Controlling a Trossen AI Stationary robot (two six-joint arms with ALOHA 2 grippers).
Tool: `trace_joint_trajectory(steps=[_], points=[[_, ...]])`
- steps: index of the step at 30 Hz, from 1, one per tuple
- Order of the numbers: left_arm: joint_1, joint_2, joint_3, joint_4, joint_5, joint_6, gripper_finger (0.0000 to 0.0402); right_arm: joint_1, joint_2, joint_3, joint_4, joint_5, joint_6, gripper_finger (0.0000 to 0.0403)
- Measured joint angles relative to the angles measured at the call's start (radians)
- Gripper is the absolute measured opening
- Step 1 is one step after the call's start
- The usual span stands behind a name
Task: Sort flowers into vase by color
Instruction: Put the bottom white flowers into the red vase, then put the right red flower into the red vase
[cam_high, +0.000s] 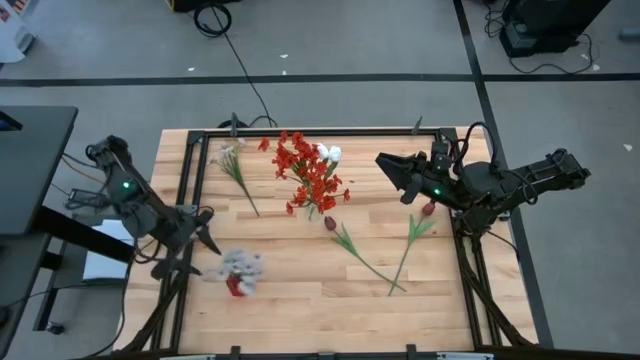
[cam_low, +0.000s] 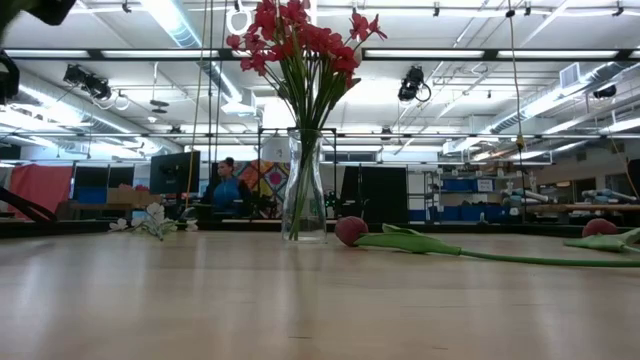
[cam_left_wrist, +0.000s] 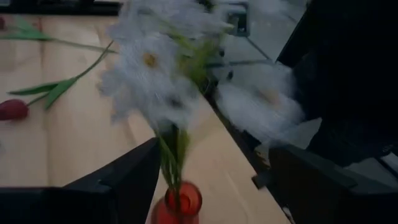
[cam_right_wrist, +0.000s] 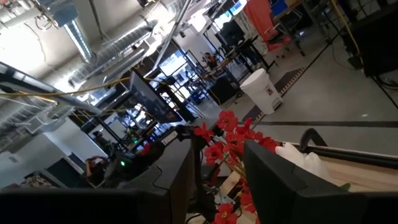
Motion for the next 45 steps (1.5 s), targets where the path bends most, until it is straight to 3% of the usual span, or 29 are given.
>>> trace_joint_trajectory(steps=[4,9,14,20,27,36,40,45], points=[[0.0,0.003,0.109,-0.139,-0.023,-0.035,0.0302,0.0,0.0,0.0,0.0,-0.007,-0.004,0.0151],[0.002,0.004,0.224,-0.35,-0.262,-0.254,0.0302,0.0,0.0,0.0,-0.001,0.021,0.053,0.0151],[0.015,0.009,0.227,-0.491,-0.428,-0.535,0.0302,0.0,0.0,0.0,-0.032,0.06,0.082,0.0151],[0.098,0.056,0.209,-0.68,-0.459,-0.85,0.0302,-0.061,0.0,0.0,-0.322,0.049,0.289,0.0151],[0.179,0.117,0.209,-0.681,-0.454,-0.882,0.0302,-0.174,0.03,0.0,-0.814,-0.213,0.693,0.0151],[0.222,0.125,0.209,-0.582,-0.508,-0.929,0.0302,-0.192,0.179,-0.049,-1.357,-0.641,1.075,0.0151],[0.241,0.125,0.209,-0.572,-0.515,-0.93,0.0302,-0.183,0.226,-0.146,-1.337,-0.784,1.106,0.0151],[0.259,0.125,0.209,-0.572,-0.515,-0.935,0.0302,-0.156,0.239,-0.317,-1.086,-0.845,1.191,0.0151]])
